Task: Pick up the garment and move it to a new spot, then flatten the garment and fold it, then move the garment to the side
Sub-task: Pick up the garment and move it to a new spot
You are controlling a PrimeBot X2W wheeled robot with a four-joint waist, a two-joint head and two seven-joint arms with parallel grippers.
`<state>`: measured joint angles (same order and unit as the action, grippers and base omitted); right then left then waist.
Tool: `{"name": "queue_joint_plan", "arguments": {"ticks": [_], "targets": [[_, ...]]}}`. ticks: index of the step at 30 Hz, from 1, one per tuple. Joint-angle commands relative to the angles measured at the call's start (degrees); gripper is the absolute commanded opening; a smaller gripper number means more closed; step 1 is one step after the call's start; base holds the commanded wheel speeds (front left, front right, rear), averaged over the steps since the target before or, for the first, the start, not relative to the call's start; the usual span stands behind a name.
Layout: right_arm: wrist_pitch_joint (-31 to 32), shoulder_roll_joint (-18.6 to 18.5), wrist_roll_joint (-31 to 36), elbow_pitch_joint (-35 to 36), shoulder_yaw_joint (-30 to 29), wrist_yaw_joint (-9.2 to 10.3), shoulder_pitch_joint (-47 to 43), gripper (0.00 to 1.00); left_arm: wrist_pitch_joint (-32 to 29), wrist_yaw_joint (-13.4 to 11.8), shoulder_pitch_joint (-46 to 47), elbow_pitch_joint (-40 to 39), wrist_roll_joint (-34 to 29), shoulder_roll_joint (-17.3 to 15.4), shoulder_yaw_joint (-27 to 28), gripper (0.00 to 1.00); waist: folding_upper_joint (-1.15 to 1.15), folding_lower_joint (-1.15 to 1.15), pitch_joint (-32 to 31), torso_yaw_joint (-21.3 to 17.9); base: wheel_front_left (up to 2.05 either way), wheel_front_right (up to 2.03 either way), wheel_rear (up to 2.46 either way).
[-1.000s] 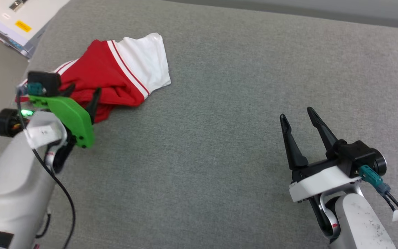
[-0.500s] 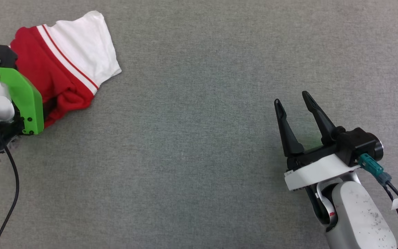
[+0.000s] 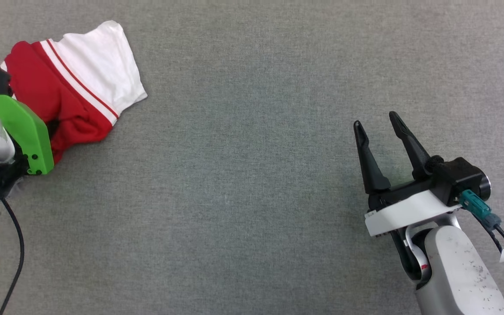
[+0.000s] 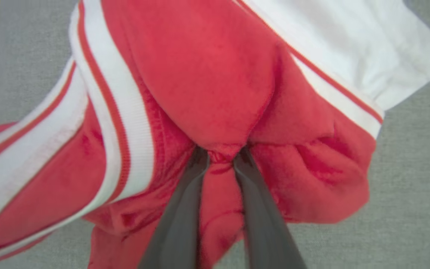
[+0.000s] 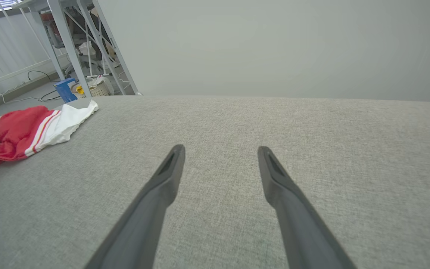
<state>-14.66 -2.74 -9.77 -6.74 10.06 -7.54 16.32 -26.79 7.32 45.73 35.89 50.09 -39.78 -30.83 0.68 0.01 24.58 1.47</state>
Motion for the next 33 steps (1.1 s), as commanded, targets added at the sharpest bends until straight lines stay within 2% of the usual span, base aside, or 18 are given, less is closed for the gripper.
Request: {"name": "queue_joint_plan", "arguments": {"ticks": [1, 6, 11, 18, 24, 28, 33], "targets": [[-0.34, -0.14, 0.11, -0.25, -0.35, 0.05, -0.51, 1.00, 1.90, 0.16, -1.19, -0.97, 0.72, 0.87, -0.14, 0.00, -0.68, -0.01, -3.00, 1.23, 0.00, 0.00, 0.00], [-0.34, -0.14, 0.04, -1.16, -2.41, 0.05, -2.70, 1.00, 9.78, 0.16, -2.56, -5.12, -1.19, 1.52, -0.68, 0.00, -0.68, -0.01, -8.16, 2.94, 0.00, 0.00, 0.00], [-0.34, -0.14, -0.15, -1.40, -4.43, 0.05, -4.55, 1.00, 13.96, 0.05, -4.94, -10.87, -2.90, 2.00, -1.84, 0.00, -0.68, -0.01, -13.64, 4.03, 0.00, 0.00, 0.00], [-0.34, -0.14, -0.89, -1.61, -5.51, 0.05, -6.54, 1.00, 15.17, -1.17, -6.47, -17.85, -4.32, 3.51, -3.47, 0.00, -0.68, -0.01, -17.94, 3.50, 0.00, 0.00, 0.00], [-0.34, -0.14, -1.01, -1.08, -7.64, 0.05, -7.41, 1.00, 14.57, -2.47, -6.90, -22.39, -5.87, 5.73, -5.83, 0.00, -0.68, -0.01, -19.87, 1.15, 0.00, 0.00, 0.00], [-0.34, -0.14, -0.85, -0.30, -9.82, 0.05, -7.56, 1.00, 14.01, -2.96, -6.89, -23.81, -6.95, 8.29, -8.11, 0.00, -0.68, -0.01, -20.17, -0.94, 0.00, 0.00, 0.00], [-0.34, -0.14, -0.54, 0.52, -11.65, 0.05, -7.41, 1.00, 13.71, -3.51, -7.47, -23.27, -8.64, 13.60, -12.34, 0.00, -0.68, -0.01, -19.51, -4.05, 0.00, 0.00, 0.00]]}}
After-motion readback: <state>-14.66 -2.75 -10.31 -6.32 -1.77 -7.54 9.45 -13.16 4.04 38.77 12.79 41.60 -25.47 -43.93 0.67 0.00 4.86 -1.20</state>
